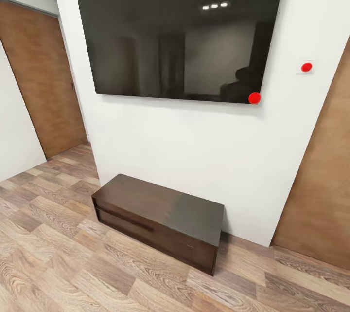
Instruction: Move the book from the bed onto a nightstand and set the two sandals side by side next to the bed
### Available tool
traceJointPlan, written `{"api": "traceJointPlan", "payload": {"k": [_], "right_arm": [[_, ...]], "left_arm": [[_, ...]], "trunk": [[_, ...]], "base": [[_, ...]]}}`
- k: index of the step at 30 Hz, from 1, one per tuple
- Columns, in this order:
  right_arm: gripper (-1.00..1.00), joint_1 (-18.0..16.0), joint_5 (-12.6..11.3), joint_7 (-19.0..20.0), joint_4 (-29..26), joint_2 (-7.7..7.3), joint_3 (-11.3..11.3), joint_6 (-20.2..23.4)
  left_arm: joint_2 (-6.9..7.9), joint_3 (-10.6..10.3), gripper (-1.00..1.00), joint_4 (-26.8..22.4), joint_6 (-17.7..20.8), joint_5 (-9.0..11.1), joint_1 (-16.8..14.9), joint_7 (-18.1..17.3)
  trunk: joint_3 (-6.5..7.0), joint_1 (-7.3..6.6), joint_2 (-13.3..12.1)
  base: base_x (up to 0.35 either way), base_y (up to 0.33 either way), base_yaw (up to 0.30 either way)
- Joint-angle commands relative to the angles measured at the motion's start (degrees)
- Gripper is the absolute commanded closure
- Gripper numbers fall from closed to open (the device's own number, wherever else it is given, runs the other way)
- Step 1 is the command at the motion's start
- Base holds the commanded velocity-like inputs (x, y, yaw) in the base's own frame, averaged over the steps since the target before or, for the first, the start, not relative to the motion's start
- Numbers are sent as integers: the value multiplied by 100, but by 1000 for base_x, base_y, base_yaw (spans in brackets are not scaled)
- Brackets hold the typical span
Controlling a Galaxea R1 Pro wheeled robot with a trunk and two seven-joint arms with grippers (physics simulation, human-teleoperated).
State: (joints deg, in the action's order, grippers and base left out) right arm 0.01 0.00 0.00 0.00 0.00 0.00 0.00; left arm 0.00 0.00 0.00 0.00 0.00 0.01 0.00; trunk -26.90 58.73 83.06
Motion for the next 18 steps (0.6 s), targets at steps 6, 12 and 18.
{"api": "traceJointPlan", "payload": {"k": [6, 12, 18], "right_arm": [[-100, 61, -12, 51, -194, -114, -56, -194], [-100, 61, 0, 53, -53, -8, -21, -11], [-100, 61, 16, 57, -31, -11, -18, 17]], "left_arm": [[-77, 31, -100, -196, -194, 12, -82, -17], [-71, 26, -100, -313, -52, 25, -64, -18], [-65, 26, -100, -398, -44, 19, -62, -18]], "trunk": [[-3, 0, 2], [-3, 0, 2], [-3, 0, 2]], "base": [[0, 0, 0], [0, 0, 0], [0, 0, 0]]}}
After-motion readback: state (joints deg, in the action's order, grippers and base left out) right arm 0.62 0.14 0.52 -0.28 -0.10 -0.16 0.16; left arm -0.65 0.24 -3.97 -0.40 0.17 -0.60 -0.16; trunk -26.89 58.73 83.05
